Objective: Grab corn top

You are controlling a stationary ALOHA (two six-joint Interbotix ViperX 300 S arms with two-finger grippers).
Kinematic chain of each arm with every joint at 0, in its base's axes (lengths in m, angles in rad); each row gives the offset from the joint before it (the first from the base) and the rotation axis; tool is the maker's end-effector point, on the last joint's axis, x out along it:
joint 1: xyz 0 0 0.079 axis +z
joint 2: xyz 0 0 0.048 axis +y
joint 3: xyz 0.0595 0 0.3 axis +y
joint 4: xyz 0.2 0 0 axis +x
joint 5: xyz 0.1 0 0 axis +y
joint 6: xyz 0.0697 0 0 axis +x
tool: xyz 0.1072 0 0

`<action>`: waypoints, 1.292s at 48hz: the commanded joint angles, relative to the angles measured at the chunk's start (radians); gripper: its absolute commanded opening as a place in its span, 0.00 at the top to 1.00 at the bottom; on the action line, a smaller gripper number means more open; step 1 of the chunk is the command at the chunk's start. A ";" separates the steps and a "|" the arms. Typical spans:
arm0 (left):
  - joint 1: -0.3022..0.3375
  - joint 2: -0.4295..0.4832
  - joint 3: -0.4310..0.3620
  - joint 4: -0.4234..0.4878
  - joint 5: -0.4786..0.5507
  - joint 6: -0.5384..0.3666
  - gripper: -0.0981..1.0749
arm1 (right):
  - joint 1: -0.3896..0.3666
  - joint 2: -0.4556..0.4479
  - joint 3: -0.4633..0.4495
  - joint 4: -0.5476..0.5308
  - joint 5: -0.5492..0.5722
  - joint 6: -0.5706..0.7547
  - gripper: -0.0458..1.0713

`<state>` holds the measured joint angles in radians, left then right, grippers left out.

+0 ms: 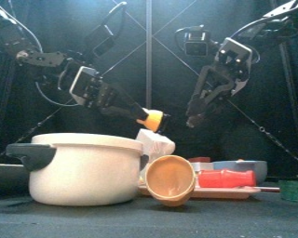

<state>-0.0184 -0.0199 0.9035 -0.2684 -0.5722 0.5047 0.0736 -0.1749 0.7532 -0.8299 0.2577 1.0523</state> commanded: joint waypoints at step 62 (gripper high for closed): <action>-0.005 -0.347 0.314 -0.084 0.000 -0.003 0.40 | -0.117 0.466 -0.373 -0.127 -0.002 -0.017 0.14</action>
<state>-0.0215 -0.3636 1.2272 -0.3436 -0.5676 0.5016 -0.0307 0.3007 0.4142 -0.9587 0.2623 1.0370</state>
